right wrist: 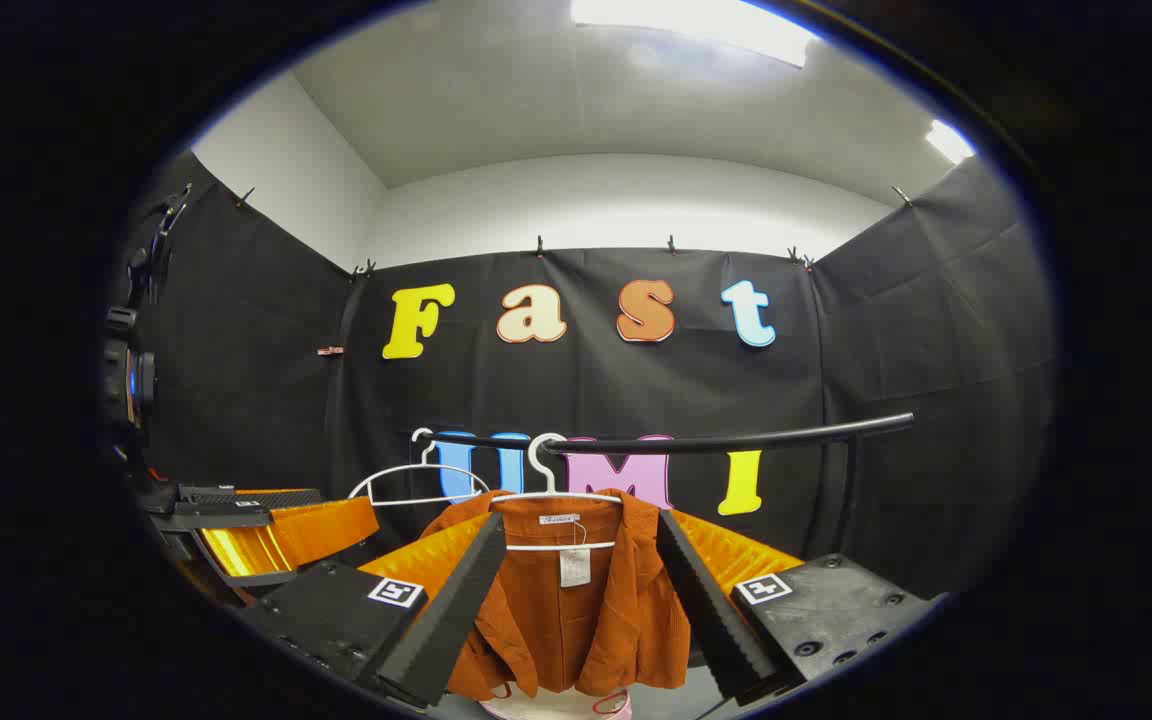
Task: Grasp the clothes on the hanger with both hands and then place them into the laundry hamper below.
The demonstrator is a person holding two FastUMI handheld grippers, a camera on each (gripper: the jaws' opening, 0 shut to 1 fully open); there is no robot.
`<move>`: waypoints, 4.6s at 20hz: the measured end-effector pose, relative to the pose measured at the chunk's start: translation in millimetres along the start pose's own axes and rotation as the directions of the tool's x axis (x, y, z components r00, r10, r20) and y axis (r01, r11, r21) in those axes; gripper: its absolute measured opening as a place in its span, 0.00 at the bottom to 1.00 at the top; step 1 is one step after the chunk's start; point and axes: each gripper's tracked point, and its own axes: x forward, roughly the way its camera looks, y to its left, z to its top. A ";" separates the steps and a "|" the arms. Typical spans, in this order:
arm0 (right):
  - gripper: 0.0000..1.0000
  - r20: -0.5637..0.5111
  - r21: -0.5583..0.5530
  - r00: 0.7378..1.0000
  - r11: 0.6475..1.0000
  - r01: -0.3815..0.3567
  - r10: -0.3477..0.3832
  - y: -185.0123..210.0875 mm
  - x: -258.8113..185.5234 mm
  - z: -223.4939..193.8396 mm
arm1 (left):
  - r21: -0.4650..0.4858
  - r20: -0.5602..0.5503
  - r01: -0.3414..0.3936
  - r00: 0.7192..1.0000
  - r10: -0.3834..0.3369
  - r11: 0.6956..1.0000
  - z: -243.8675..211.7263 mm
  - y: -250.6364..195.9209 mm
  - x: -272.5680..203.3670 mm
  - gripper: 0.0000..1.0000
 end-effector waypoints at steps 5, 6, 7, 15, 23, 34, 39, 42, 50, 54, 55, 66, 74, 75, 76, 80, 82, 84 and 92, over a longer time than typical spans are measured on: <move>0.97 -0.003 -0.005 1.000 1.000 0.013 -0.013 -0.6 -4.2 -0.5 | -0.005 0.018 0.004 1.000 -0.004 1.000 4.6 3.4 -0.6 0.95; 0.97 -0.004 -0.005 1.000 1.000 0.013 -0.013 -1.4 -4.9 -0.4 | -0.008 0.017 0.001 1.000 -0.001 1.000 4.3 4.8 -1.4 0.95; 0.97 -0.006 -0.006 1.000 1.000 0.015 -0.015 -0.3 -3.8 -1.2 | -0.008 0.016 -0.005 1.000 0.005 1.000 3.2 6.7 -1.8 0.95; 0.97 -0.012 -0.016 1.000 1.000 0.016 -0.016 -1.8 -6.1 -3.4 | -0.021 -0.014 0.004 1.000 -0.004 1.000 -5.6 3.4 0.8 0.95; 0.97 -0.017 -0.002 1.000 1.000 0.019 -0.019 -3.6 -7.0 -5.1 | -0.014 -0.029 0.007 1.000 -0.007 1.000 -9.1 0.3 -4.4 0.95; 0.97 -0.037 -0.018 0.997 0.998 0.060 -0.061 9.2 -14.7 -14.3 | -0.034 -0.042 0.054 0.998 -0.056 0.998 -13.4 8.9 -12.2 0.95; 0.97 -0.039 -0.045 0.993 0.993 0.111 -0.113 19.0 -19.2 -22.0 | -0.052 -0.055 0.107 0.992 -0.110 0.993 -18.2 18.9 -13.5 0.95; 0.99 -0.055 -0.054 0.991 0.991 0.122 -0.125 24.2 -17.3 -30.6 | -0.058 -0.070 0.120 0.990 -0.124 0.991 -25.8 22.4 -12.0 0.95; 0.97 -0.033 -0.058 0.997 0.996 0.064 -0.066 12.2 37.8 -54.9 | -0.055 -0.075 0.080 0.994 -0.084 0.995 -50.3 19.5 37.0 0.95; 0.97 -0.023 -0.038 0.999 0.999 -0.023 0.022 -1.8 83.5 -81.2 | -0.055 -0.057 -0.012 0.998 0.009 0.998 -72.3 15.8 79.7 0.95; 0.97 -0.009 -0.035 0.999 0.998 -0.045 0.045 -5.4 92.1 -83.5 | -0.046 -0.046 -0.034 0.998 0.032 0.998 -76.6 15.9 87.2 0.95; 0.98 -0.155 0.039 0.984 0.996 -0.077 0.082 -56.5 172.5 -205.6 | -0.074 -0.039 -0.334 0.942 0.332 0.940 -145.2 40.3 159.8 0.95; 0.97 -0.205 0.071 0.972 0.992 -0.101 0.114 -68.1 220.4 -248.3 | -0.077 -0.044 -0.517 0.856 0.516 0.852 -180.6 81.1 185.1 0.95; 0.98 -0.204 0.069 0.972 0.992 -0.101 0.113 -70.7 223.6 -249.9 | -0.078 -0.038 -0.533 0.846 0.532 0.842 -181.6 84.7 185.1 0.95; 0.98 -0.205 0.074 0.972 0.992 -0.101 0.114 -71.7 228.2 -251.7 | -0.077 -0.031 -0.548 0.836 0.548 0.833 -182.8 88.1 186.3 0.95; 0.96 -0.213 0.103 0.968 0.988 -0.115 0.135 -72.2 248.2 -262.5 | -0.062 -0.035 -0.592 0.806 0.591 0.804 -193.9 101.1 195.9 0.95; 0.87 -0.216 0.100 0.964 0.986 -0.132 0.152 -72.1 255.6 -265.1 | -0.068 -0.018 -0.615 0.788 0.615 0.786 -191.2 111.3 197.5 0.95; 0.76 -0.227 0.092 0.961 0.986 -0.142 0.160 -74.3 262.2 -268.8 | -0.100 -0.012 -0.586 0.809 0.587 0.804 -188.1 109.6 205.8 0.93; 0.17 -0.168 0.102 0.966 0.978 -0.184 0.199 -95.7 262.4 -256.1 | -0.049 -0.006 -0.627 0.779 0.628 0.777 -173.1 127.2 200.4 0.06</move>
